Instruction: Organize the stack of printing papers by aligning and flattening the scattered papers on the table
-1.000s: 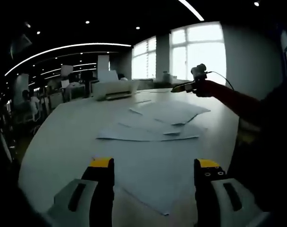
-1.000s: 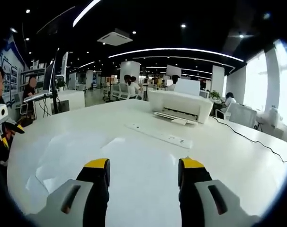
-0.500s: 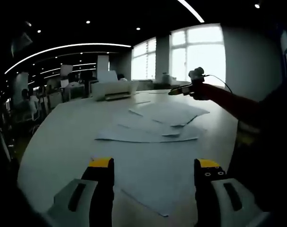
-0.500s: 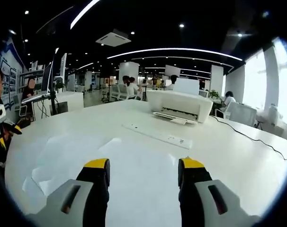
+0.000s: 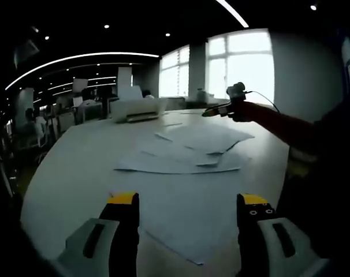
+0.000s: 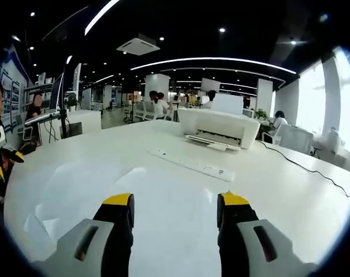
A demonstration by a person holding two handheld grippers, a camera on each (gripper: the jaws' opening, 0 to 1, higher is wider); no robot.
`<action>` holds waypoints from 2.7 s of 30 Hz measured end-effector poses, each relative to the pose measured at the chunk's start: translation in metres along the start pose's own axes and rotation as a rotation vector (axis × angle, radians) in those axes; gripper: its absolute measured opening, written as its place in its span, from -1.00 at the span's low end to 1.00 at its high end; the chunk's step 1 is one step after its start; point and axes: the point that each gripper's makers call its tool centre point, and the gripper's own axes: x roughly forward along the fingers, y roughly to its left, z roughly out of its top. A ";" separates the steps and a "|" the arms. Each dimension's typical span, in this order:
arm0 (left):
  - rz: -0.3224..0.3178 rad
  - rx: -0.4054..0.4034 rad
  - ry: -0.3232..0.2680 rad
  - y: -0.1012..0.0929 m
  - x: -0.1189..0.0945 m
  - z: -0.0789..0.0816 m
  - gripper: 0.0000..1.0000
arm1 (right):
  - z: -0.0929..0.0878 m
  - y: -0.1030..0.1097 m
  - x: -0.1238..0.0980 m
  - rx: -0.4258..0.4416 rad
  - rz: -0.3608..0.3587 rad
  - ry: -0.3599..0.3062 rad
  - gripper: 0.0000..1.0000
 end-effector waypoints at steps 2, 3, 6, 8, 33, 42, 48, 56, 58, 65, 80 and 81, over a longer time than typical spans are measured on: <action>0.000 -0.001 0.000 0.000 0.000 0.000 0.43 | -0.001 -0.001 0.002 -0.003 -0.001 0.008 0.07; -0.001 -0.001 0.000 0.000 0.000 0.000 0.43 | -0.003 -0.001 0.003 -0.011 0.000 0.018 0.07; -0.003 -0.003 0.003 0.001 0.000 -0.002 0.43 | -0.005 -0.001 0.005 -0.029 0.000 0.036 0.07; -0.004 -0.002 0.004 0.001 0.000 -0.003 0.43 | -0.004 -0.001 0.005 -0.032 0.002 0.039 0.07; -0.003 -0.004 -0.002 0.005 0.001 -0.001 0.43 | 0.003 -0.014 0.037 -0.058 0.019 0.085 0.05; -0.004 -0.007 0.003 0.005 0.003 0.000 0.43 | -0.008 -0.019 0.052 -0.030 0.025 0.113 0.06; -0.001 -0.010 0.003 0.008 0.003 0.000 0.43 | -0.009 -0.016 0.055 -0.031 0.025 0.117 0.06; -0.007 -0.006 0.002 0.008 0.002 -0.001 0.43 | -0.013 -0.021 0.063 -0.041 0.015 0.160 0.06; -0.005 -0.009 0.001 0.010 0.002 -0.002 0.43 | -0.017 -0.023 0.067 -0.038 0.016 0.180 0.06; 0.003 -0.013 -0.007 0.013 -0.004 -0.002 0.43 | -0.022 -0.027 0.074 -0.025 0.013 0.193 0.06; 0.002 -0.016 0.002 0.014 -0.003 -0.003 0.43 | -0.039 -0.016 0.077 0.012 0.014 0.214 0.05; 0.003 -0.016 0.003 0.014 -0.003 -0.003 0.43 | -0.038 -0.014 0.077 0.018 0.018 0.209 0.05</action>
